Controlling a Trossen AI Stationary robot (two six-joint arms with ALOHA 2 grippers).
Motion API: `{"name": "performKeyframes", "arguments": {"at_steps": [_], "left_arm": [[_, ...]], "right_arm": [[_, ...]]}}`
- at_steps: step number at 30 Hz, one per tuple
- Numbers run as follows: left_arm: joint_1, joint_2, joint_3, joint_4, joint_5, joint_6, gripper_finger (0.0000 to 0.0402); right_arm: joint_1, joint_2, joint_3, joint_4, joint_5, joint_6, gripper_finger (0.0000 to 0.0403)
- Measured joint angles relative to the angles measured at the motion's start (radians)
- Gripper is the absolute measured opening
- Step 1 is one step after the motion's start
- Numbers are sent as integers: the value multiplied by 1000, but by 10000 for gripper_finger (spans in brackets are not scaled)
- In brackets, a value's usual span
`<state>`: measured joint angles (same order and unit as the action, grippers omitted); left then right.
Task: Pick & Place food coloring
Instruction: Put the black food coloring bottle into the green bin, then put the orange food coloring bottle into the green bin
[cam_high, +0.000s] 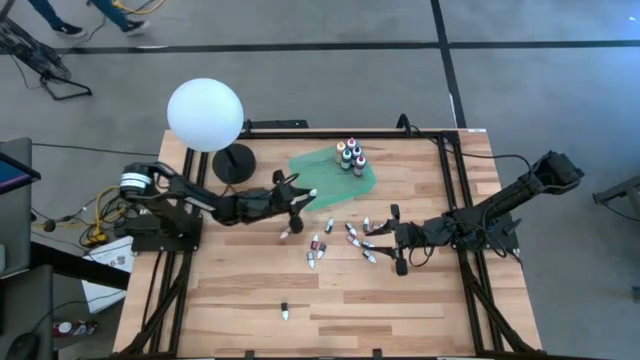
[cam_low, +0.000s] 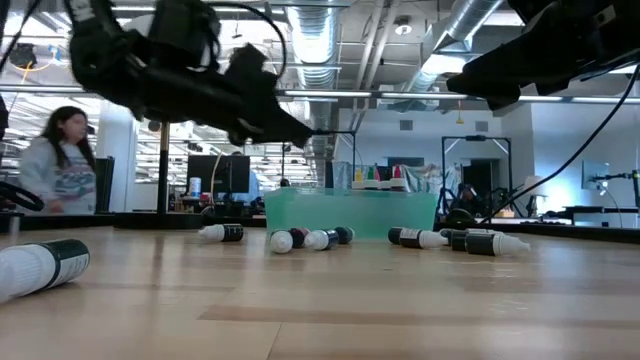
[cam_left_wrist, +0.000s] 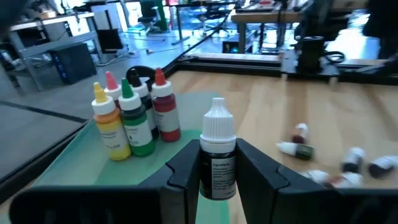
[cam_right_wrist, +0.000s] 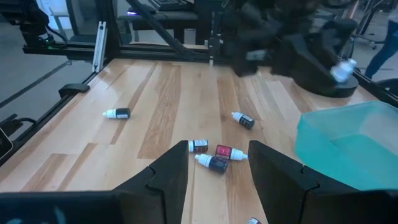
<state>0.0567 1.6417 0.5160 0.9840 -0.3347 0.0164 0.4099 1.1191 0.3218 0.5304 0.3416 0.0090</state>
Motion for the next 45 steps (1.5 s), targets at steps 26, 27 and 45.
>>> {"name": "performKeyframes", "arguments": {"at_steps": [26,27,45], "left_arm": [[112,64,58,-99,46,-95,105],[104,55,58,-99,73,-88,105],[-225,-264,58,-619,181,-60,105]], "right_arm": [[-14,0,0,-91,0,79,159],[-24,0,0,-121,4,100,159],[-201,0,108,-700,-37,262,159]]}}
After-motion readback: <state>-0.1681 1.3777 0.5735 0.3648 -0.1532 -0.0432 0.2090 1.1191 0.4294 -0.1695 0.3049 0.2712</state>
